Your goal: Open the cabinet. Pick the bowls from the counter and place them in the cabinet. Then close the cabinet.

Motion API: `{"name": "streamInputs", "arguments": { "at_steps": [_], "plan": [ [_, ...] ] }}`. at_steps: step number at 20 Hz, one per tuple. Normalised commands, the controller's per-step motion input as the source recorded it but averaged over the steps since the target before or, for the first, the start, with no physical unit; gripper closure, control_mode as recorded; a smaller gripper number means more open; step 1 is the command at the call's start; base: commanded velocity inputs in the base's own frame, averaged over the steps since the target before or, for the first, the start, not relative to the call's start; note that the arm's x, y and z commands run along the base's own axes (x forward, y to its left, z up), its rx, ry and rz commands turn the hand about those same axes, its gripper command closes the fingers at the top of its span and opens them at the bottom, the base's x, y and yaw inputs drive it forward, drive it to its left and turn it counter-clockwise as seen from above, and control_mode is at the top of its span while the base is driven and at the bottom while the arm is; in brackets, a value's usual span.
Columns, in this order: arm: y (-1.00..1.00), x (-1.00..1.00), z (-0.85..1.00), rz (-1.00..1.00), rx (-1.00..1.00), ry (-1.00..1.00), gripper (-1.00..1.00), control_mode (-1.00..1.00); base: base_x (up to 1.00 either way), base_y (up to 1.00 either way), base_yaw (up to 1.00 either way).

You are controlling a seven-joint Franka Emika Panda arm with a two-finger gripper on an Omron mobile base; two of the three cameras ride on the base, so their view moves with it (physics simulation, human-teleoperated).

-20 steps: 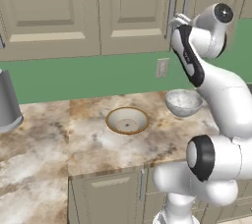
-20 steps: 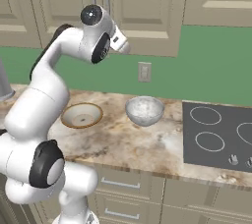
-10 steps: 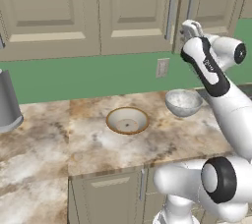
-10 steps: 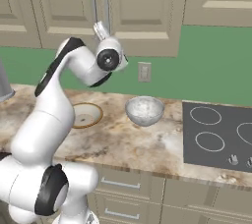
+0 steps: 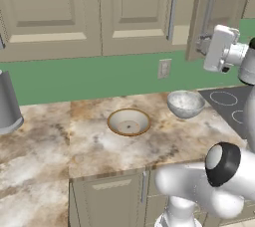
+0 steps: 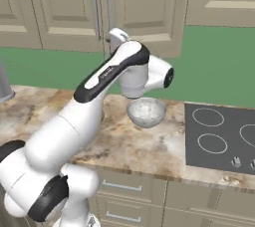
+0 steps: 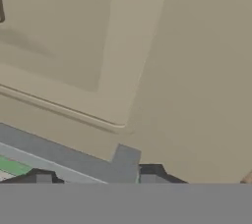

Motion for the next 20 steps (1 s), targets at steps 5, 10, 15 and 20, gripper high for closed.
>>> {"name": "streamInputs", "arguments": {
  "at_steps": [5,10,15,20],
  "plan": [
    [-1.00,-0.56,-0.22,0.00,0.46,0.00,1.00,-1.00,0.00,0.00,0.00],
    [-1.00,-0.72,-0.34,0.00,0.41,-0.19,1.00,-1.00,0.00,0.00,0.00],
    [0.12,-0.99,-0.18,-0.25,-0.06,-0.72,-1.00,-1.00,0.00,0.00,0.00],
    [0.93,-0.90,0.10,-0.31,-0.22,-0.68,-1.00,-1.00,0.00,0.00,0.00]
  ]
}}
